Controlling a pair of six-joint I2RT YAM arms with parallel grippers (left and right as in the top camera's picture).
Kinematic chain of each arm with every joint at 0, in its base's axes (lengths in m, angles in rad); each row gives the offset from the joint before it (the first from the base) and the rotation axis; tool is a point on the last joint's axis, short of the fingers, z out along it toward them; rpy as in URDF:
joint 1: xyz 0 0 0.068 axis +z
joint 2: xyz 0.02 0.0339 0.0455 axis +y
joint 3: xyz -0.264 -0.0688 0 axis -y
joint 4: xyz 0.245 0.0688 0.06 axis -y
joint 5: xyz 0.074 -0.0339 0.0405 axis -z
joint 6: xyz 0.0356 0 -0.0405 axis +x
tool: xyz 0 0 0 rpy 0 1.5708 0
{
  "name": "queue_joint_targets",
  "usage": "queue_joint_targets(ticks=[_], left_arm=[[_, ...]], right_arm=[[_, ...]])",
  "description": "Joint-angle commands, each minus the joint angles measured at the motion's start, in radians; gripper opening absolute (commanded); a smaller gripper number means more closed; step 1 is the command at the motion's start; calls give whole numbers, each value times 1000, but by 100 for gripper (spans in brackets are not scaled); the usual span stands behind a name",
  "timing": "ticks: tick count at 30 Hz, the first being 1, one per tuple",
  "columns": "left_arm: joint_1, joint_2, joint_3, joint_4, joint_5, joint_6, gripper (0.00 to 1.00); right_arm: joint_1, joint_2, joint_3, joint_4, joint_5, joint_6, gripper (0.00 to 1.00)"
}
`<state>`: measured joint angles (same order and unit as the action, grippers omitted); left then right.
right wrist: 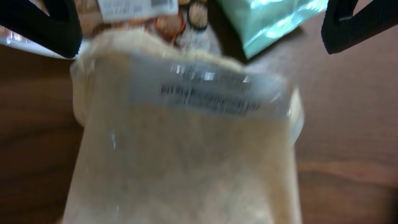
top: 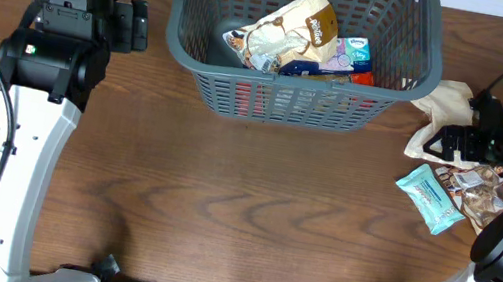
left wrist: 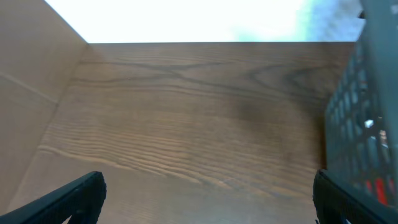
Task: Pack container
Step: 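Move the right gripper to the beige pouch and grasp it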
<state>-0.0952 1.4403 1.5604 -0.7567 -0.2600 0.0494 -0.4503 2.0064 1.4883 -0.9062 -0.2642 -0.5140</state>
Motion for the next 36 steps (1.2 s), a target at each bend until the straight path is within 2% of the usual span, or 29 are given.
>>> queue_joint_targets(ticks=[1, 12, 28, 36], left_arm=[[2, 4, 10, -3, 47, -9, 99], [2, 4, 10, -31, 47, -9, 99], [2, 4, 10, -32, 47, -9, 99], [2, 4, 10, -33, 47, -9, 99]], right_arm=[[16, 13, 4, 25, 13, 20, 99], [32, 38, 4, 135, -7, 111, 99], [33, 108, 3, 158, -60, 171, 99], [33, 189, 3, 153, -126, 190, 79]])
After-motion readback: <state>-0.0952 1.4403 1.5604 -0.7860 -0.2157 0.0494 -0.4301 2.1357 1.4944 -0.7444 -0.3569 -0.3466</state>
